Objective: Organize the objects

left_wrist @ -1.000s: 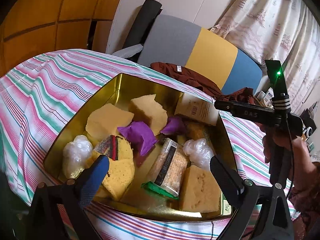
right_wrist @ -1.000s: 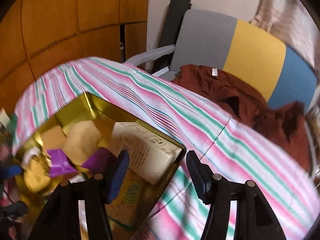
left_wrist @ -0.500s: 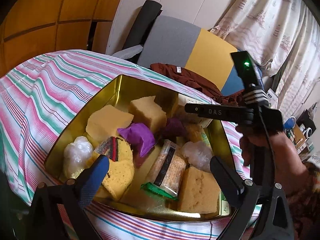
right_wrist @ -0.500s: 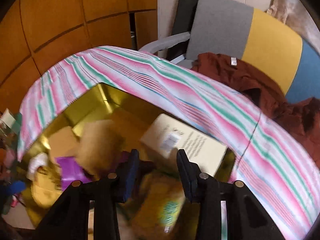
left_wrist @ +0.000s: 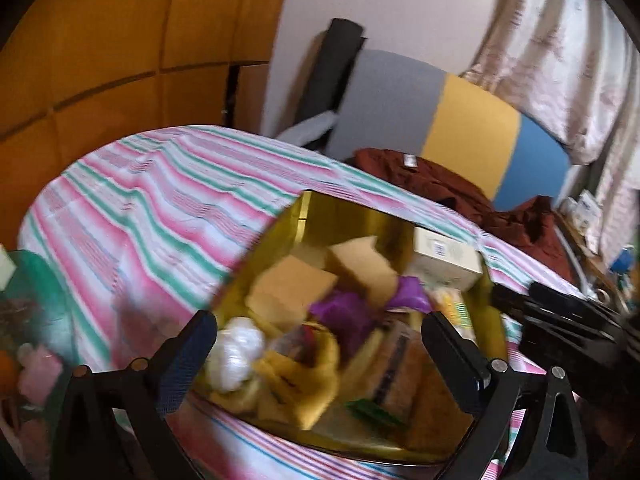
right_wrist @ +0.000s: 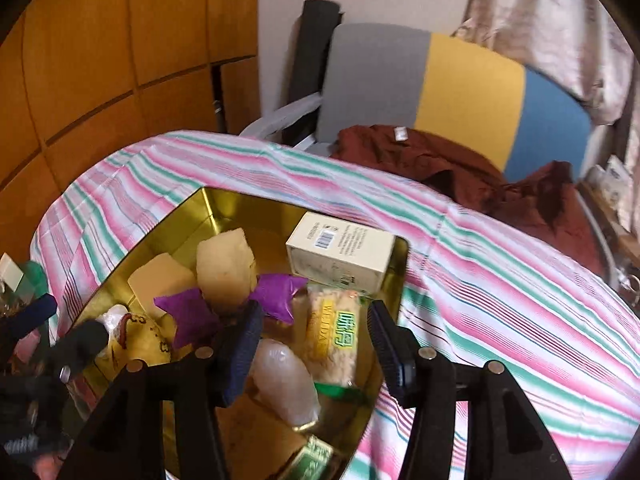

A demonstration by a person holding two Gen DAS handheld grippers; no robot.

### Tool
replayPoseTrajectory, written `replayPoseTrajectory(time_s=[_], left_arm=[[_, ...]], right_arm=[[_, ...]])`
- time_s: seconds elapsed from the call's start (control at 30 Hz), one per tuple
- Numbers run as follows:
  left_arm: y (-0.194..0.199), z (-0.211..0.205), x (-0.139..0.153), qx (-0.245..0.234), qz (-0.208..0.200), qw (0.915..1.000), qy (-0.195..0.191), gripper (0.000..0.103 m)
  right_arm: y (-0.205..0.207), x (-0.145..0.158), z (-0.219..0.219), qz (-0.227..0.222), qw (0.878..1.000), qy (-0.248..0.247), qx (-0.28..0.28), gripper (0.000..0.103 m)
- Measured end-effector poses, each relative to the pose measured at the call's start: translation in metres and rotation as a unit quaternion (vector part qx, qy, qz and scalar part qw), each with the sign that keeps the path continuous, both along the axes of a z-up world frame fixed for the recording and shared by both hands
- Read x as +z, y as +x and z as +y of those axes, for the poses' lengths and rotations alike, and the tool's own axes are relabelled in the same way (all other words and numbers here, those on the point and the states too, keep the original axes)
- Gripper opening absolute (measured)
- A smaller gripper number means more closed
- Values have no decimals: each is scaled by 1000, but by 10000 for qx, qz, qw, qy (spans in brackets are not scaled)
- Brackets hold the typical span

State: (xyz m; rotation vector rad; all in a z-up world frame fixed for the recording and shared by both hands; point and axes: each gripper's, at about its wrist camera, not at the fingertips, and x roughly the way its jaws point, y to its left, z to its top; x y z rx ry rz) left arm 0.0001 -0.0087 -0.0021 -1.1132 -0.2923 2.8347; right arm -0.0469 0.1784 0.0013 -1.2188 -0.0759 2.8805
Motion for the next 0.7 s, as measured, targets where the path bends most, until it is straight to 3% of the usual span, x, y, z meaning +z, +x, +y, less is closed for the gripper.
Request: replayPoseTrajectory(time_s=[0.2,0.47,0.7], left_arm=[[0,-4,4,197,-51,9996,-194,103],[-2,4,9,353,-92,9956,-863,103],[0,2,15,283,-104,9969,-725,103]], right_arm=[[17,9,-6,107,9995,-19,-308,62],[25,18,3,180,9956,-37,-915,62],[25,13,5,39,9929,-37,-1191,63]])
